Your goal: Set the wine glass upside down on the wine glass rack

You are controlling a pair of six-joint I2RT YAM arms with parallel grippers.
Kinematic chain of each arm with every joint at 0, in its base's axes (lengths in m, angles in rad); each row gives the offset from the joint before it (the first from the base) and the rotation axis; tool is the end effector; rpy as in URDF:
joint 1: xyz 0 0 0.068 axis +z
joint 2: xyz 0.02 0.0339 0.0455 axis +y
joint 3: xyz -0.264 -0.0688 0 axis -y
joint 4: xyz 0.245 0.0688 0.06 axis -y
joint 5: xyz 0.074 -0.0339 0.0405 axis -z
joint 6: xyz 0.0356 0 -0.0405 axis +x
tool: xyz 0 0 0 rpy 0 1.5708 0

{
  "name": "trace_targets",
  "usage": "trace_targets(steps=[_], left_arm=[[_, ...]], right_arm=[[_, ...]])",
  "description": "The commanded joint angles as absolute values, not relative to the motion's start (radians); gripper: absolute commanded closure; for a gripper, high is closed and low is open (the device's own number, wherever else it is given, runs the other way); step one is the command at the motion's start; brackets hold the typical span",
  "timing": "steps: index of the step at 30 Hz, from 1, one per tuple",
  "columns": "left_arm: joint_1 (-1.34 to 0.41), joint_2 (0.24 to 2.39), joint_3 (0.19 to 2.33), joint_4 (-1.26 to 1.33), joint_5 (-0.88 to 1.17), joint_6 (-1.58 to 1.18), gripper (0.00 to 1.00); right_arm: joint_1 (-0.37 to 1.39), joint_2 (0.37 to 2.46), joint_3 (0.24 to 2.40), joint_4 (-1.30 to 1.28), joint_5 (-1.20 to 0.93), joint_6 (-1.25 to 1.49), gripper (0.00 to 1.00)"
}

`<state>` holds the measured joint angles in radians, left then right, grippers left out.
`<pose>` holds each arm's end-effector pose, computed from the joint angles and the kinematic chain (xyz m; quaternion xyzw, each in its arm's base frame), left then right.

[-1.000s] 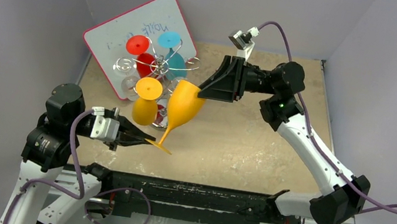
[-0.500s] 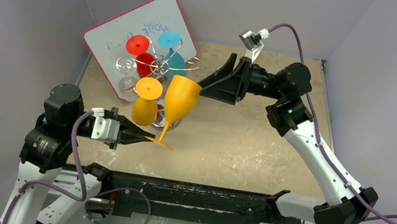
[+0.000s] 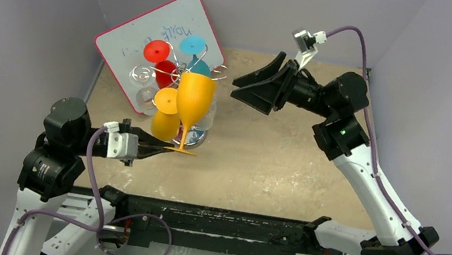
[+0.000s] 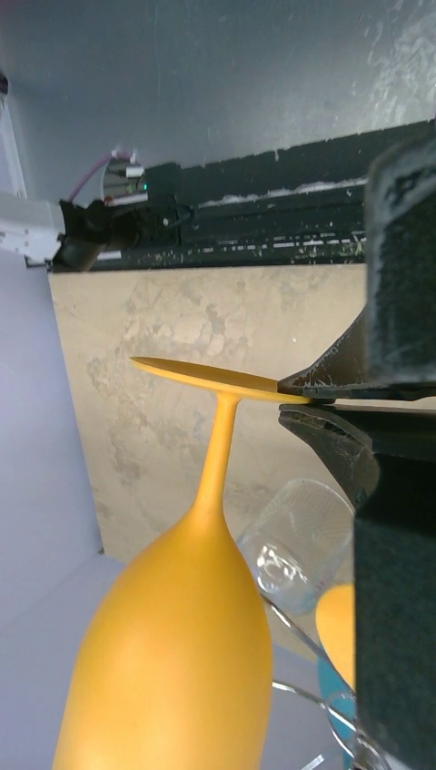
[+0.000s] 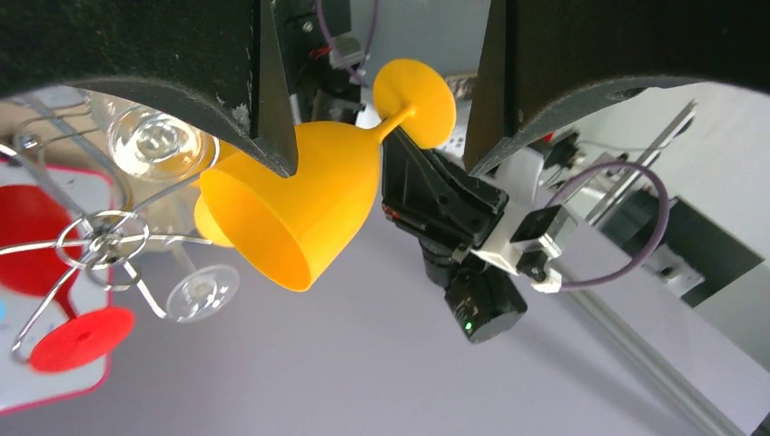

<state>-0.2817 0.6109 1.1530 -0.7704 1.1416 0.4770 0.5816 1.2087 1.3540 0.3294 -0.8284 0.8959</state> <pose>0.0575 -0.0503 0.4226 0.5562 0.4876 -0.3700 0.5621 0.1923 0.1579 0.5000 -0.2646 0.5248 0.6812 0.4365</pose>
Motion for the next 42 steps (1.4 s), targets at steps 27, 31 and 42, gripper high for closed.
trace_targets(steps=[27, 31, 42], left_arm=[[-0.277, 0.677, 1.245, -0.213, 0.645, -0.496, 1.00], [-0.277, 0.691, 1.236, -0.171, 0.661, -0.594, 1.00], [-0.277, 0.694, 1.199, -0.101, 0.683, -0.705, 1.00]], right_arm=[[0.745, 1.239, 1.525, 0.232, -0.643, 0.478, 0.60], [0.785, 1.279, 1.541, 0.261, -0.637, 0.511, 0.62], [0.839, 1.351, 1.550, 0.379, -0.656, 0.626, 0.68]])
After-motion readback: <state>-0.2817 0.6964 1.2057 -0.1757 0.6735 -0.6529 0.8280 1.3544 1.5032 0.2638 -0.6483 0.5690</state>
